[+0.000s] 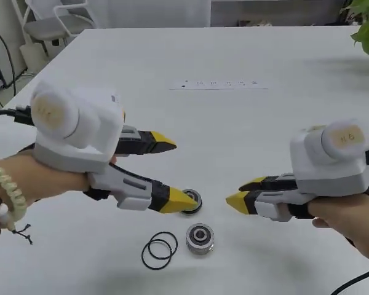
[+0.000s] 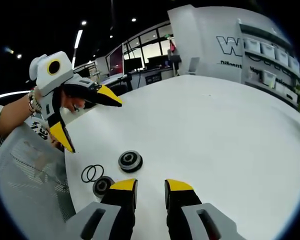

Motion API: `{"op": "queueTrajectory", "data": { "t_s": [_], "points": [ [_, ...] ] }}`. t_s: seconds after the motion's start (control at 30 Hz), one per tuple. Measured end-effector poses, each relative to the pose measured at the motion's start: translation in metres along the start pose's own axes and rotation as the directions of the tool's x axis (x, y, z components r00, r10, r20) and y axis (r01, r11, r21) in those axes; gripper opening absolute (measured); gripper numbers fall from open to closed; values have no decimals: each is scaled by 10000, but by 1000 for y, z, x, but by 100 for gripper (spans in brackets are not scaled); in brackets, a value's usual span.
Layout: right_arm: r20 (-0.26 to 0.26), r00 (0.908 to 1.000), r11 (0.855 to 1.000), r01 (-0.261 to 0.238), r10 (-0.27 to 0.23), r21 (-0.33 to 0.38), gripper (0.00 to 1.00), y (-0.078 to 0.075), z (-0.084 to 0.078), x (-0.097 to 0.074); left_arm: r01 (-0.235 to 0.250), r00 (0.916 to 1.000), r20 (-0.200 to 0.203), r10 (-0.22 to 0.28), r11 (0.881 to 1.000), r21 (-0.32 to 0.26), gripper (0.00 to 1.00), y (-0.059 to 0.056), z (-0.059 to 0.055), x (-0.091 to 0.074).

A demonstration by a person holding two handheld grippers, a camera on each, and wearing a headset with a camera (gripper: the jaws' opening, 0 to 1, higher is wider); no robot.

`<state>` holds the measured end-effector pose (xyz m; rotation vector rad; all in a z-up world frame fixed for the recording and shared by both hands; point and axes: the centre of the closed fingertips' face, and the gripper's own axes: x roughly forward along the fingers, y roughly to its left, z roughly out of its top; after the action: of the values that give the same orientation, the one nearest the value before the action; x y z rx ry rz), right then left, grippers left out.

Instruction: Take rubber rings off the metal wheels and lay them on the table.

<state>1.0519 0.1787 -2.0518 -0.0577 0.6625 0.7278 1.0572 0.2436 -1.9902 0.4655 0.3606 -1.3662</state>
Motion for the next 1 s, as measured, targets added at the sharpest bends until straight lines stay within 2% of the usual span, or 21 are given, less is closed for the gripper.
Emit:
{"op": "queueTrajectory", "data": {
  "t_s": [0.13,0.2,0.33,0.63,0.77,0.9,1.0],
  "points": [
    [-112,9999,10000,4,-5,-81,19,0,-2,1,-343,9994,-45,343,9992,-207,51,9,-9,7],
    [-187,9998,9999,29,-32,-170,19,-1,-3,1,-494,9987,101,496,9986,-188,46,12,-12,10],
    [-248,9997,9997,7,-14,-263,19,0,-5,2,-662,9978,64,665,9973,-322,39,15,-22,20],
    [-233,9997,9998,1,-6,-192,19,-1,-5,2,-658,9970,-456,631,9961,-587,24,10,-48,38],
    [-252,9997,9999,-37,33,-149,19,-1,-6,3,-829,9952,-594,783,9935,-786,19,11,-56,42],
    [-281,9996,9999,-82,79,-114,18,0,-7,4,-779,9949,-702,719,9932,-869,19,8,-60,44],
    [-260,9996,9999,-84,81,-98,18,0,-6,4,-779,9955,-613,718,9915,-1039,17,8,-59,45]
  ]
}}
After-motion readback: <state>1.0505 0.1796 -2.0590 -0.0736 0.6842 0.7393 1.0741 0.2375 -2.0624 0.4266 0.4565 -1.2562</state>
